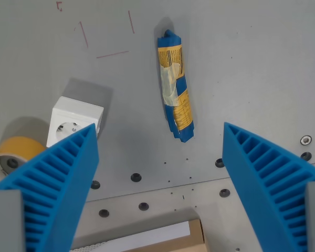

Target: Pick up the blue bag

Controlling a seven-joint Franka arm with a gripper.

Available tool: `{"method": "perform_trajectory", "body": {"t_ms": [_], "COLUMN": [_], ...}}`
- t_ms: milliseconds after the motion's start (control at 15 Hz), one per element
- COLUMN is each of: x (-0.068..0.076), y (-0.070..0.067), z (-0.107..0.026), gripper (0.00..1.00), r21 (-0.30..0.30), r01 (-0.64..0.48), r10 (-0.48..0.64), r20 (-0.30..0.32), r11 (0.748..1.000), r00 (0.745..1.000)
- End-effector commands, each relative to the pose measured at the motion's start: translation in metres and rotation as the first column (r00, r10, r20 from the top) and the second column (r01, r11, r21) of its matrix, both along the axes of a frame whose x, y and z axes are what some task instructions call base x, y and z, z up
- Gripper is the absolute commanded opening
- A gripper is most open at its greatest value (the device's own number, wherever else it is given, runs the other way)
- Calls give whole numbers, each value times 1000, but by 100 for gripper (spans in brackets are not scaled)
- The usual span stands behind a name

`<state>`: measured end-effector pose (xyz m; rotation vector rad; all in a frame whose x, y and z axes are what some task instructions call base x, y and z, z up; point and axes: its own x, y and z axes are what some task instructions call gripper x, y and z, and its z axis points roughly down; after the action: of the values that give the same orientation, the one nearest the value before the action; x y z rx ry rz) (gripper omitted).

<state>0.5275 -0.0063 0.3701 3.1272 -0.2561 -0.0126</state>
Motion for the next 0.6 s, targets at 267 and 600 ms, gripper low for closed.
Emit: {"method": "perform_trajectory", "body": {"t_ms": [267, 600], "x": [-1, -9], "y": [0, -3], "z": [-1, -25], "gripper": [100, 100], "r21": [1, 2], "r01": [-20, -131], "r10": [20, 131], "r20": [9, 62], "r11": [1000, 991], "r00": [1000, 990]}}
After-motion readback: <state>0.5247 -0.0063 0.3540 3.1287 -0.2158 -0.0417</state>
